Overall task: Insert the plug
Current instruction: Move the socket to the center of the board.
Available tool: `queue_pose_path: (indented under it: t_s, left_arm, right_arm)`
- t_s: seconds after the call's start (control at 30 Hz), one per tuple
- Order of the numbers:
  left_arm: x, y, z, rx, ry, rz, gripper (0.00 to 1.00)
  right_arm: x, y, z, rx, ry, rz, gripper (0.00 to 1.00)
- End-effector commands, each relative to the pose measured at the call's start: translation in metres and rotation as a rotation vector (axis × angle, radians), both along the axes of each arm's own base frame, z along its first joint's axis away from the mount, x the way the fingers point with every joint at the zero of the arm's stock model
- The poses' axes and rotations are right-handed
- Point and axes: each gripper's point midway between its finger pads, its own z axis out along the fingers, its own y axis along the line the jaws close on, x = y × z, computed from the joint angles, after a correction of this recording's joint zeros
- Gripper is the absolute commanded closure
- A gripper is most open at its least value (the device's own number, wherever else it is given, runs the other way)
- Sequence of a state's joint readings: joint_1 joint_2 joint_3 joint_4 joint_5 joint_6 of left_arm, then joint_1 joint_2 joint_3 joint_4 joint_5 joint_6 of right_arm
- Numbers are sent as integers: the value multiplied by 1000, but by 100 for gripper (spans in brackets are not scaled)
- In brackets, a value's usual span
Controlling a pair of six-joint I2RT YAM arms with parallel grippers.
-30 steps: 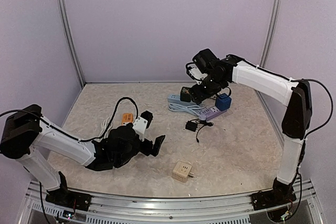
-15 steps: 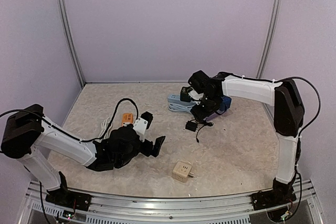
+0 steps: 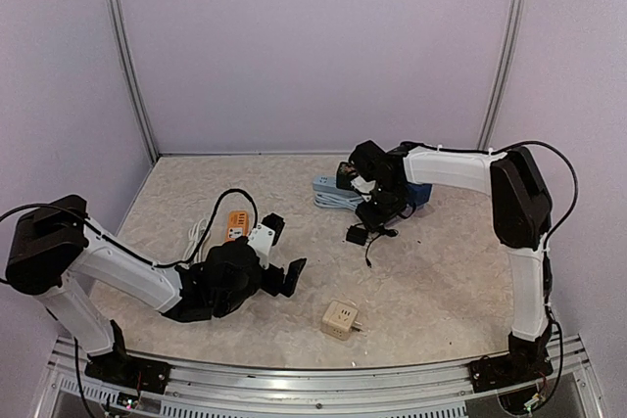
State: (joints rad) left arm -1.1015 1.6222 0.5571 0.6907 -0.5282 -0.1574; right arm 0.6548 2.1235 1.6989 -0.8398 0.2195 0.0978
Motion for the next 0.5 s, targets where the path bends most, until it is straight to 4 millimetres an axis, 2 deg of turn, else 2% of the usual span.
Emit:
queue_pose_path:
  t_s: [0.0, 0.3, 0.47]
  left_arm:
    - [-2, -3, -6, -7, 6, -2, 1]
    - [-2, -2, -5, -2, -2, -2, 1]
    - [-2, -1, -4, -2, -3, 1, 1]
  right_arm:
    - [14, -1, -2, 23, -8, -27, 39]
    - [19, -3, -6, 30, 6, -35, 49]
    - [19, -1, -5, 41, 13, -34, 68]
